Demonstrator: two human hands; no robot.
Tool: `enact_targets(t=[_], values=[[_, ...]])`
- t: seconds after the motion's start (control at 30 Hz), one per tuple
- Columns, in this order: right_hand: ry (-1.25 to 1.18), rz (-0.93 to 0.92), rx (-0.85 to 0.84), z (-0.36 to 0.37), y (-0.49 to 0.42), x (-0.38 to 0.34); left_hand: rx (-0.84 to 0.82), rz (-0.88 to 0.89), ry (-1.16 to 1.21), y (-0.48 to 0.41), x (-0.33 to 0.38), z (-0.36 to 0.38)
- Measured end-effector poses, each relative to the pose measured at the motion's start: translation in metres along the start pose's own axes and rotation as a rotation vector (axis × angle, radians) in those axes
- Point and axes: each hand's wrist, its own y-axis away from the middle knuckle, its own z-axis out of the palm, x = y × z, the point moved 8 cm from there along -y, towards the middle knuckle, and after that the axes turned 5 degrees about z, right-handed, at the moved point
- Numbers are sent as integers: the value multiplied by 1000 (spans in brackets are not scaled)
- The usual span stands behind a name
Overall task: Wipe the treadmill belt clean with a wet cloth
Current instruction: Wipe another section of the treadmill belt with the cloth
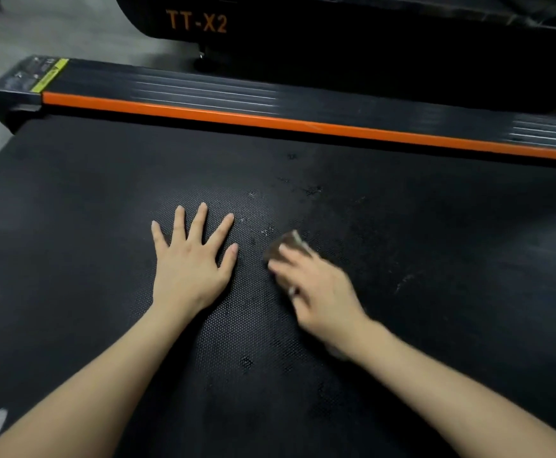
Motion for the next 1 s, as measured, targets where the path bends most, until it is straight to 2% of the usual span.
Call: enact_targets(t=[0.1,0.3,0.37,0.47,0.53,0.6,0.73,0.8,0.83,0.87,1.0], values=[[12,-94,-103,4,23,-4,-4,-4,-3,0,0,0],[66,-66,-50,6,-18,23,-11,-7,3,1,0,0],[97,85,27,-5,-59,58,-17,-5,7,1,0,1],[111,455,117,-26,-120,123,-24,-9,3,1,0,1],[75,588,165,-28,-135,136,-20,-12,-3,0,0,0],[63,534,164,-19,-127,113,-18,-9,3,1,1,0],[-20,74,-25,15,-54,24,-8,-1,8,-1,1,0],[29,-104,-71,15,-41,15,-15,4,1,0,1,1],[67,-129,-54,12,-49,23,-12,4,6,0,1,1],[93,-78,-11,6,-64,39,-10,4,12,0,0,0],[94,434,156,-24,-127,119,-4,-1,14,1,1,0]])
